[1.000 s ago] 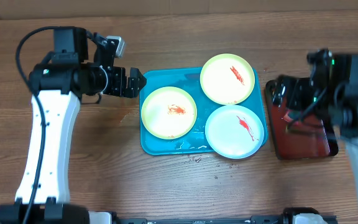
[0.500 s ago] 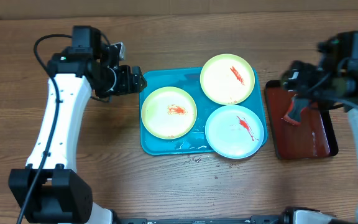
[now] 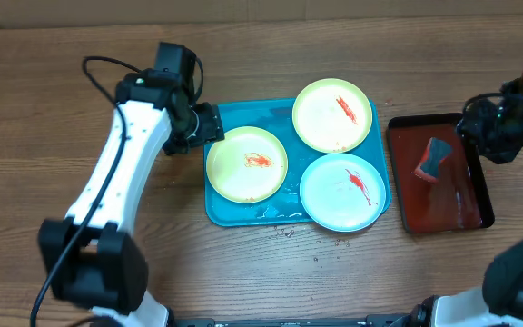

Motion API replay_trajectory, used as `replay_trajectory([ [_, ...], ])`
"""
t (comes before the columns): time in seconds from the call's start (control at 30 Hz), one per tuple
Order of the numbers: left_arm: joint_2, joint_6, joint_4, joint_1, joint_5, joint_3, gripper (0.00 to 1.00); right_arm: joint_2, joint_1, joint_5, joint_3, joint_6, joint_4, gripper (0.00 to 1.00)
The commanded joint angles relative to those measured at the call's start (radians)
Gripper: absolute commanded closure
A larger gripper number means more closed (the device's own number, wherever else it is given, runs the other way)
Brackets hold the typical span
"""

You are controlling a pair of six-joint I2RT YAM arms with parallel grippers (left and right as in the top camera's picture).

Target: Clean dirty plates on tray and stack at the side

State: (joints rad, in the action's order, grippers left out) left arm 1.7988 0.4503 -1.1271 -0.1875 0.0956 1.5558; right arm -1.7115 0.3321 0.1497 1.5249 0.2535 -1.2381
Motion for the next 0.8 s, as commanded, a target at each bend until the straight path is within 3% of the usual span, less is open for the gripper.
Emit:
replay_trajectory([
  [0.0, 0.1, 0.079, -0.018, -0.025, -0.003, 0.018, 0.48, -0.031, -0.002, -0.003, 0.017, -0.018, -0.003, 0.41],
  [0.1, 0.143, 0.124, -0.057, -0.038, 0.025, 0.018, 0.58, -0.034, -0.002, -0.003, 0.017, -0.018, -0.005, 0.41],
  [0.3, 0.176, 0.245, -0.146, -0.08, -0.086, 0.006, 0.6, -0.034, -0.002, -0.008, 0.017, -0.019, -0.001, 0.4],
  [0.47, 0.176, 0.296, -0.132, -0.09, -0.152, -0.034, 0.64, -0.034, -0.002, -0.018, 0.017, -0.019, 0.002, 0.4],
  [0.77, 0.176, 0.305, 0.016, -0.09, -0.125, -0.155, 0.71, -0.034, -0.002, -0.018, 0.017, -0.035, 0.002, 0.4],
])
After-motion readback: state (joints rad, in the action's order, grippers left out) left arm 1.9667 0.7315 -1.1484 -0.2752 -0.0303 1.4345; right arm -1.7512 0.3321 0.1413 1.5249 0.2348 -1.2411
